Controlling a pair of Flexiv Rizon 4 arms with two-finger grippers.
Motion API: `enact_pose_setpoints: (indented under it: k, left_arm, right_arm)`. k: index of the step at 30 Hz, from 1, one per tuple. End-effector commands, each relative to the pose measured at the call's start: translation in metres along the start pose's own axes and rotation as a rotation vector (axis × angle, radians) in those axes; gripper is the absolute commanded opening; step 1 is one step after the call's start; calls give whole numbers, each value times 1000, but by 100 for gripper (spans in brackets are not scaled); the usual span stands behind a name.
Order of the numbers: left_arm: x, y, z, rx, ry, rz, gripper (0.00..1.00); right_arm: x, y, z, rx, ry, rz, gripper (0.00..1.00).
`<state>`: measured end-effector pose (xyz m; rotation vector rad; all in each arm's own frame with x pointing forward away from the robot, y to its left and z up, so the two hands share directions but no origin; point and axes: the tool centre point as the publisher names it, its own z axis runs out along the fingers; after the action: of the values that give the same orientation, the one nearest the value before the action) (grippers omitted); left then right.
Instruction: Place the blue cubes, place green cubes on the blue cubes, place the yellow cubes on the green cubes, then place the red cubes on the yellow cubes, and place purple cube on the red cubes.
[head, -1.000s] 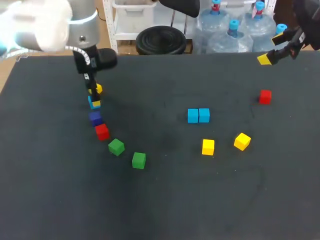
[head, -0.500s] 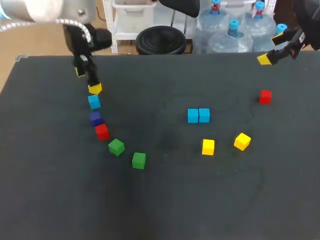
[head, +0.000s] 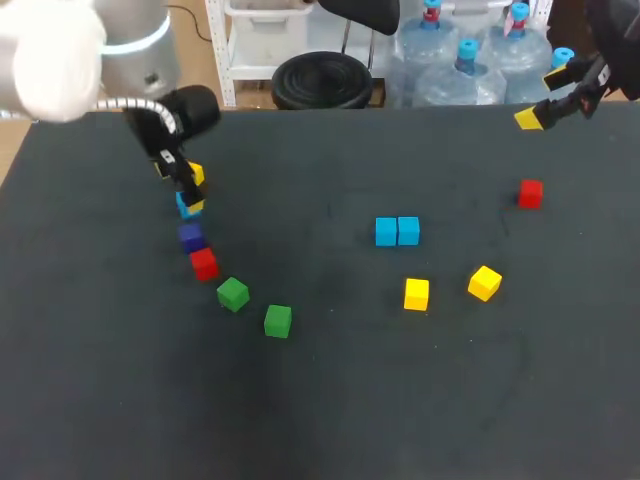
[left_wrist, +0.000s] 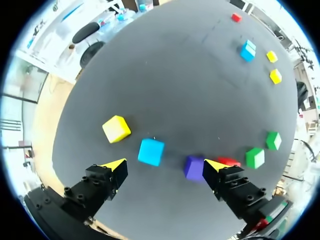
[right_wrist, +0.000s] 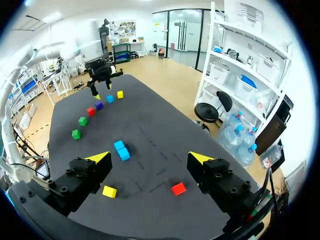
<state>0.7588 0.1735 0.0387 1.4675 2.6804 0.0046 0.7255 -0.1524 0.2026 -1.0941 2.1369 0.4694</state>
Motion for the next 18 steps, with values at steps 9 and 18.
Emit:
enact_pose_setpoints:
  k: [9, 18]
  left_arm:
    - [-1, 6, 28, 18, -14, 15, 100]
    - [-5, 11, 36, 17, -16, 4, 100]
  right_arm:
    - [0, 1, -1, 1, 0, 0, 100]
    - [0, 1, -1, 1, 0, 0, 100]
